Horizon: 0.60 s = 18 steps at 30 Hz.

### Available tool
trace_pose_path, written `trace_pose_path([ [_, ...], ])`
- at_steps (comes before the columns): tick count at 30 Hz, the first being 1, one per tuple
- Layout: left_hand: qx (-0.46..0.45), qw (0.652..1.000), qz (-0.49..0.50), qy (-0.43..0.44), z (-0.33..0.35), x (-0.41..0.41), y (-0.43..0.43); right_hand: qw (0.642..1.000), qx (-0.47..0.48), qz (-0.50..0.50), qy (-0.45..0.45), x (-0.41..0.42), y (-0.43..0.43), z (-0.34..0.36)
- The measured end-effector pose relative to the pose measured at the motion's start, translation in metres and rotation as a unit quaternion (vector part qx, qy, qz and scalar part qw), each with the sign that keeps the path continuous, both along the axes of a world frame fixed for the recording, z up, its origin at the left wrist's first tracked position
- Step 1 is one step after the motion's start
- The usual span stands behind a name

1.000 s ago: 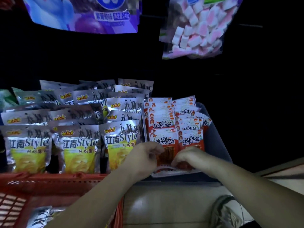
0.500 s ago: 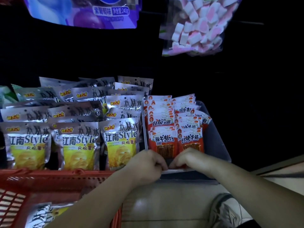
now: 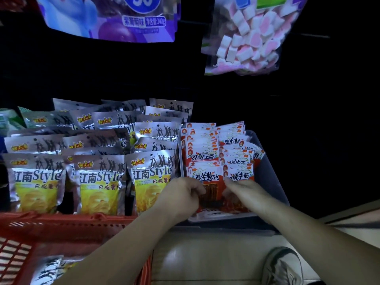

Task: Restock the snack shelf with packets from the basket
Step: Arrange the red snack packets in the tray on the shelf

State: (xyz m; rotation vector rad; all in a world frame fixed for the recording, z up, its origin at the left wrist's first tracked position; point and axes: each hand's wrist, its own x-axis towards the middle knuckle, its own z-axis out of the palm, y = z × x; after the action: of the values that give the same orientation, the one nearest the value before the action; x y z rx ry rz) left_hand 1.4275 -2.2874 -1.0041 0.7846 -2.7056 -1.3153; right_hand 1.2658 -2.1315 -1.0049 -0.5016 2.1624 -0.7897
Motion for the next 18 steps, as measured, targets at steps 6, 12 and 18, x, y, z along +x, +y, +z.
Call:
trace_pose_path([
  [6,-0.049,0.996,0.066,0.046,-0.006,-0.007,-0.001,0.984,0.009,0.007,0.179,-0.018,-0.030,-0.003],
  [12,-0.039,0.992,0.081,0.084,-0.011,-0.012,-0.001,0.993,-0.026,-0.055,0.103,-0.025,-0.059,-0.031],
  [18,-0.002,0.991,0.096,0.095,-0.017,-0.009,-0.006,0.977,0.012,-0.046,0.208,-0.024,-0.055,-0.032],
])
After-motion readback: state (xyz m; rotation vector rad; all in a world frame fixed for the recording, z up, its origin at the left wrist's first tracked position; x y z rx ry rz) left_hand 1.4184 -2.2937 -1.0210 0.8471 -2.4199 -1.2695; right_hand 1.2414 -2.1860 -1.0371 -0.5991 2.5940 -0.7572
